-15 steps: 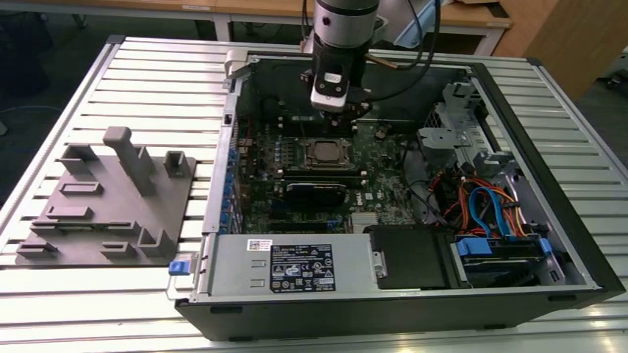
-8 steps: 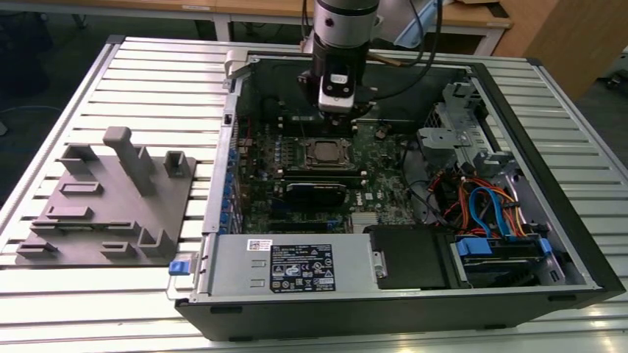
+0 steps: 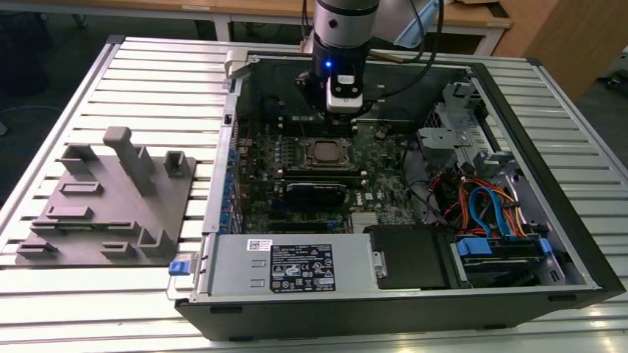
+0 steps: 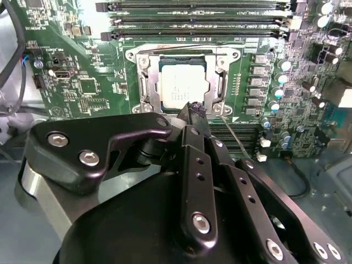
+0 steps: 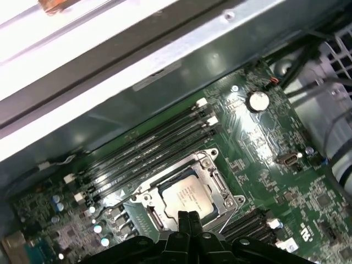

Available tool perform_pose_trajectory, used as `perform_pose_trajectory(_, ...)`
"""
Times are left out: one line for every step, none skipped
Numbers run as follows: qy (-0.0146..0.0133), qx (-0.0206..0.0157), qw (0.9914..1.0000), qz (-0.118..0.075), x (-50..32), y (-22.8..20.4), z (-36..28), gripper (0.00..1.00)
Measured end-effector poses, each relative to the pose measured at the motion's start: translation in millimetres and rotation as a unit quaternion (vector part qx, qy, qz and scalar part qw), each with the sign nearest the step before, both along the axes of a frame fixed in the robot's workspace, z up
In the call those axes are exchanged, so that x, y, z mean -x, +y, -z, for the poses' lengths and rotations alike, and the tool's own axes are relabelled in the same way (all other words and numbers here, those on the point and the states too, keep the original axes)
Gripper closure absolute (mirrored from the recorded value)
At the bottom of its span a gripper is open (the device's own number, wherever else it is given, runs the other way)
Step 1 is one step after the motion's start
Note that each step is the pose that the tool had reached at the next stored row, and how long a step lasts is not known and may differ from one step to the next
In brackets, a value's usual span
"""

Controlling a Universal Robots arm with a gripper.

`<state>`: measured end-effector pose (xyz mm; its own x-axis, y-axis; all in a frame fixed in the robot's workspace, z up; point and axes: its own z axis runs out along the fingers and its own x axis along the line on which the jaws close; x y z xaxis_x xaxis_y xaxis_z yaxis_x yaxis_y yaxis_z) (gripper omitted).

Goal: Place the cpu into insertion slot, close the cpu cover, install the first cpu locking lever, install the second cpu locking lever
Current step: 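Install the first cpu locking lever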

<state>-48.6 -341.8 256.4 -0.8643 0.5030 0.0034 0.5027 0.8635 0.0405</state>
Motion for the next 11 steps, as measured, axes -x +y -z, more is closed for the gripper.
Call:
perform_pose_trajectory(0.0, 0.0, 1.0, -0.001, 0.0, 0.0, 0.0, 0.9)
perform_pose_trajectory(0.0, 0.0, 1.0, -0.001, 0.0, 0.0, 0.0, 0.9)
perform_pose_trajectory(0.0, 0.0, 1.0, -0.001, 0.0, 0.0, 0.0, 0.9)
perform_pose_trajectory(0.0, 0.0, 1.0, -0.001, 0.0, 0.0, 0.0, 0.9)
perform_pose_trajectory(0.0, 0.0, 1.0, -0.001, 0.0, 0.0, 0.0, 0.9)
perform_pose_trajectory(0.0, 0.0, 1.0, -0.001, 0.0, 0.0, 0.0, 0.9)
perform_pose_trajectory(0.0, 0.0, 1.0, -0.001, 0.0, 0.0, 0.0, 0.9)
perform_pose_trajectory(0.0, 0.0, 1.0, -0.001, 0.0, 0.0, 0.0, 0.9)
perform_pose_trajectory(0.0, 0.0, 1.0, -0.001, 0.0, 0.0, 0.0, 0.9)
perform_pose_trajectory(0.0, 0.0, 1.0, -0.001, 0.0, 0.0, 0.0, 0.9)
perform_pose_trajectory(0.0, 0.0, 1.0, -0.001, 0.0, 0.0, 0.0, 0.9)
